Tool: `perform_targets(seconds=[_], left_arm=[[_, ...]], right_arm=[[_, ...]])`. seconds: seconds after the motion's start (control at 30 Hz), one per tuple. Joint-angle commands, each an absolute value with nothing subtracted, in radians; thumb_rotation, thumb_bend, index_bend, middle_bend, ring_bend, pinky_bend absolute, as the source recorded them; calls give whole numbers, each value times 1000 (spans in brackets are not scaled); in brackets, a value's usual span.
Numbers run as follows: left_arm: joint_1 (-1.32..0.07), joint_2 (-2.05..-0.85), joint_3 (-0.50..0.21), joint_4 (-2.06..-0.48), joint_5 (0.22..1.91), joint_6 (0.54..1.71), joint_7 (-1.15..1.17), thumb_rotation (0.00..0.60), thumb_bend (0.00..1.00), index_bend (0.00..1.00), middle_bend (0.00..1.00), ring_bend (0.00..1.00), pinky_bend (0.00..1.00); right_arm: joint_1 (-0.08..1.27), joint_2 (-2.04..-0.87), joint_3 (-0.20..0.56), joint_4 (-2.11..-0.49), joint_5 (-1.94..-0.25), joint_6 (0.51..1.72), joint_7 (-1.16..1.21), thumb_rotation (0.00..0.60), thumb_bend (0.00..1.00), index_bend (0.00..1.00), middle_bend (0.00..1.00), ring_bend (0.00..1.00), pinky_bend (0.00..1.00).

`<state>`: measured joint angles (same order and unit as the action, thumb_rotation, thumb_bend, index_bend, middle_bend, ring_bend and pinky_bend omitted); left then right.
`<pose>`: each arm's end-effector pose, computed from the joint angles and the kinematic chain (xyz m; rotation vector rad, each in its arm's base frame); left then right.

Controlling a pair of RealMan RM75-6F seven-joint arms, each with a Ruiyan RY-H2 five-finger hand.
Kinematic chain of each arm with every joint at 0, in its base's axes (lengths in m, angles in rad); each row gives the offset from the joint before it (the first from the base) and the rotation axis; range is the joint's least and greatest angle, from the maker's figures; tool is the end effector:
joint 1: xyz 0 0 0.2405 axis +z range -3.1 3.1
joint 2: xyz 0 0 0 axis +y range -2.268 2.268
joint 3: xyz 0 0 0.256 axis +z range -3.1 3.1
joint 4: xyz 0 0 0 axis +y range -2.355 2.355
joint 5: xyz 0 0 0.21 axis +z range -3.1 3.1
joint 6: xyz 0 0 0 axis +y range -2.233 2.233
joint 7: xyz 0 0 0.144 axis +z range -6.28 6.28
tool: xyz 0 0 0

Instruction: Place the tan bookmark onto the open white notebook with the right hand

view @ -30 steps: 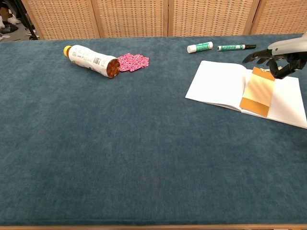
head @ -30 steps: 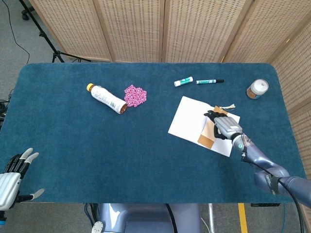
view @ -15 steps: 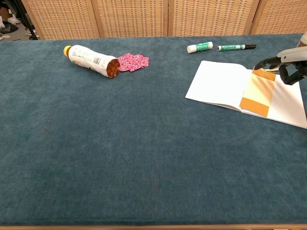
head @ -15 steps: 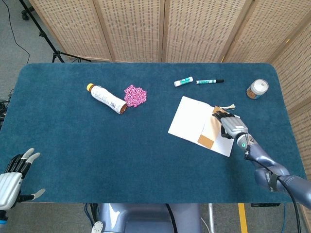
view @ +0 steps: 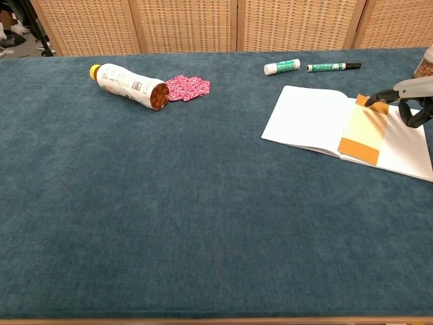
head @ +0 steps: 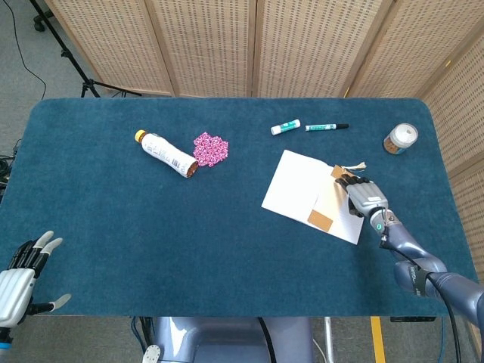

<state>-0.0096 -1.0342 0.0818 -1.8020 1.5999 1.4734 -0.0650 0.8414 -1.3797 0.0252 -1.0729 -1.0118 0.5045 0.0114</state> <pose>-0.2878 0.1278 0.1470 -1.4295 -1.1576 -0.9324 -0.2795 -0.4117 0.0547 1.7886 -1.1501 0.4279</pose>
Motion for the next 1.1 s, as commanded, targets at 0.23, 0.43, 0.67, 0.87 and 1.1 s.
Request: perform_targets(seconds=[0.23,0.43,0.67,0.87,1.1], left_arm=[[-10,-1037,83,-1804,1600,1470,-58,600,0,0,0,0,0],[-10,-1038,83,-1804,1599,1470,-57,600,0,0,0,0,0],[-11,-1039,83,-1804,1598,1468,-55,600,0,0,0,0,0],[-10,-1039,83,-1804,1598,1471,-56,600,0,0,0,0,0],[-9,-1039,84,-1803,1600,1471,-56,600,0,0,0,0,0]], right_arm=[[835,-1398,29,-1053,-1039,498,-16,600,1000,0,0,0,62],[833,-1417,31,-1035,-1050,496,-35,600,1000,0,0,0,62],[833,-1434,45,-1023,-1059,499,-44,600,1000,0,0,0,62],[832,-1438,48,-1028,-1067,497,-52,600,1000,0,0,0,62],[829,-1439,46,-1036,-1087,502,-66,600,1000,0,0,0,62]])
